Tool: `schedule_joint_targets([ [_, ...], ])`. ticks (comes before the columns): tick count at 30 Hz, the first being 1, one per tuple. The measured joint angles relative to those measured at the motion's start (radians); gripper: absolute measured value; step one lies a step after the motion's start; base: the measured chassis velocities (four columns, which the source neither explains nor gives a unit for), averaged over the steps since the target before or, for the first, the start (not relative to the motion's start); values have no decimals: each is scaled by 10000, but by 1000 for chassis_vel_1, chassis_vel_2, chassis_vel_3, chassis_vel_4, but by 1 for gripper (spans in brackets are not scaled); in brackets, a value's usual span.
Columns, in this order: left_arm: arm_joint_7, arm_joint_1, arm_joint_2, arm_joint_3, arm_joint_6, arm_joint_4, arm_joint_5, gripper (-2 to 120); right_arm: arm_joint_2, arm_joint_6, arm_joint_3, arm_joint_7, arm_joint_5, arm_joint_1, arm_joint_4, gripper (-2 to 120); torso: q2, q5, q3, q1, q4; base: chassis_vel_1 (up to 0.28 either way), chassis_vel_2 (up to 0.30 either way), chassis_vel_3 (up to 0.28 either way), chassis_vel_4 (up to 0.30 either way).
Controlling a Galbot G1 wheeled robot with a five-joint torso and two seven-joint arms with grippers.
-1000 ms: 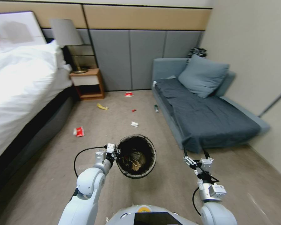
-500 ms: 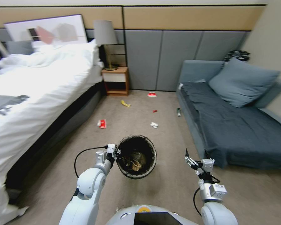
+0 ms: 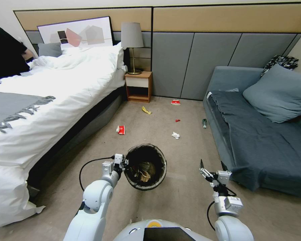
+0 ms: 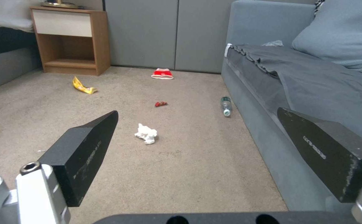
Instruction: Pick up the trash bin, then pick up the garbage from the floor and place it into the trash bin.
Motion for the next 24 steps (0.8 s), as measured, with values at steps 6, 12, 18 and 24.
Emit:
schedule_joint_targets([
  [6, 7, 12, 0, 0, 11, -34, -3, 1, 32, 6, -14, 13, -4, -2, -30, 100, 0, 0, 0, 0, 0, 0, 0, 0, 0],
  [12, 11, 33, -4, -4, 11, -68, -4, 1, 46, 19, -18, 23, -11, -12, -41, 100, 0, 0, -1, 0, 0, -25, 28, 25, -25],
  [18, 13, 25, -1, -19, 11, -92, -3, 1, 70, 26, -39, 27, -35, -12, -47, 100, 0, 0, 0, 0, 0, -125, 116, 106, -125],
  [24, 12, 23, 1, -24, 12, -92, -3, 1, 97, 53, -70, 29, -84, -20, -52, 100, 0, 0, 2, 0, 1, -155, 157, 157, -156],
])
